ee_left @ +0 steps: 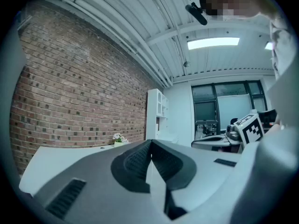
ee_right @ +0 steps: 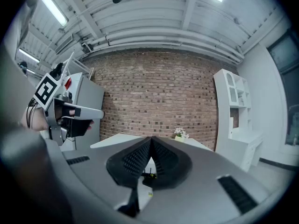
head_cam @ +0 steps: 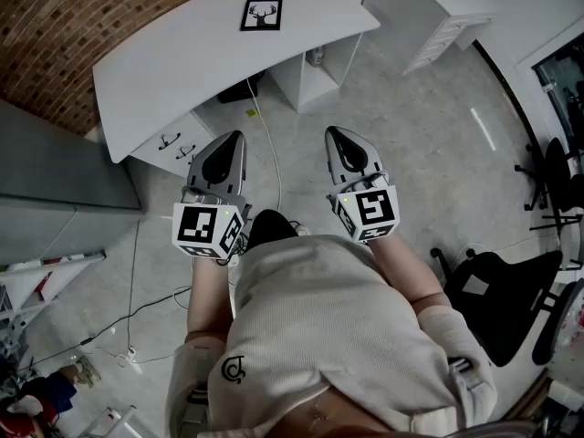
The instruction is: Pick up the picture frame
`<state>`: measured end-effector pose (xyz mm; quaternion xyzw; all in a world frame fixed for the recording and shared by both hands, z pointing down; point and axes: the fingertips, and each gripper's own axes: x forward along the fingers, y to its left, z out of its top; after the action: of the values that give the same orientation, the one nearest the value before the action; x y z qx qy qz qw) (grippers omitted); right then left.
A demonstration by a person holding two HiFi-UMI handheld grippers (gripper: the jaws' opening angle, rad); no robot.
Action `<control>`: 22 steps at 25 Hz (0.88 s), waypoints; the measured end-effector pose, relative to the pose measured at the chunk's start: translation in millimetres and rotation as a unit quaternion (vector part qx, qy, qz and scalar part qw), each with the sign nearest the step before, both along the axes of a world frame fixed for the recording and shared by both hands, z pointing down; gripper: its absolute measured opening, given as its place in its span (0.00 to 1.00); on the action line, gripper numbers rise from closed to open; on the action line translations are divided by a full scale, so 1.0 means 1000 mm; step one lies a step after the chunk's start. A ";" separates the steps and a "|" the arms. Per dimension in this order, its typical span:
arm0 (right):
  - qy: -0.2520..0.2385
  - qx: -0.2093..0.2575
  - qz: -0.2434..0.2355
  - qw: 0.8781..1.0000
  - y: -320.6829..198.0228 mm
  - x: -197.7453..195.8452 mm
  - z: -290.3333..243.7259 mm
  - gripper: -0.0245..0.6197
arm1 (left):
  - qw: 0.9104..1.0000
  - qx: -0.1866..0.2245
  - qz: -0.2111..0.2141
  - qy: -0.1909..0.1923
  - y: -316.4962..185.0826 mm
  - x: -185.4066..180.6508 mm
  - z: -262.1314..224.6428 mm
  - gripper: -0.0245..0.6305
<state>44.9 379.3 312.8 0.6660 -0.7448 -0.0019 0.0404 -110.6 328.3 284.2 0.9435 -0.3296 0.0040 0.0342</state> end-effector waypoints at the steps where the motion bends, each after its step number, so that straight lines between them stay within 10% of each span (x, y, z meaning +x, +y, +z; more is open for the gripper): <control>1: -0.001 -0.001 -0.001 1.000 0.000 0.000 0.001 0.05 | 1.000 0.000 0.001 -0.001 0.001 0.001 0.000 0.06; 22: -0.066 -0.039 0.018 0.997 -0.022 0.031 0.024 0.05 | 0.999 -0.029 0.006 -0.011 -0.019 0.025 0.014 0.06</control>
<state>75.9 357.0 337.2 0.6758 -0.7334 0.0717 0.0168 -86.1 309.1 298.7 0.9439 -0.3242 0.0245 0.0576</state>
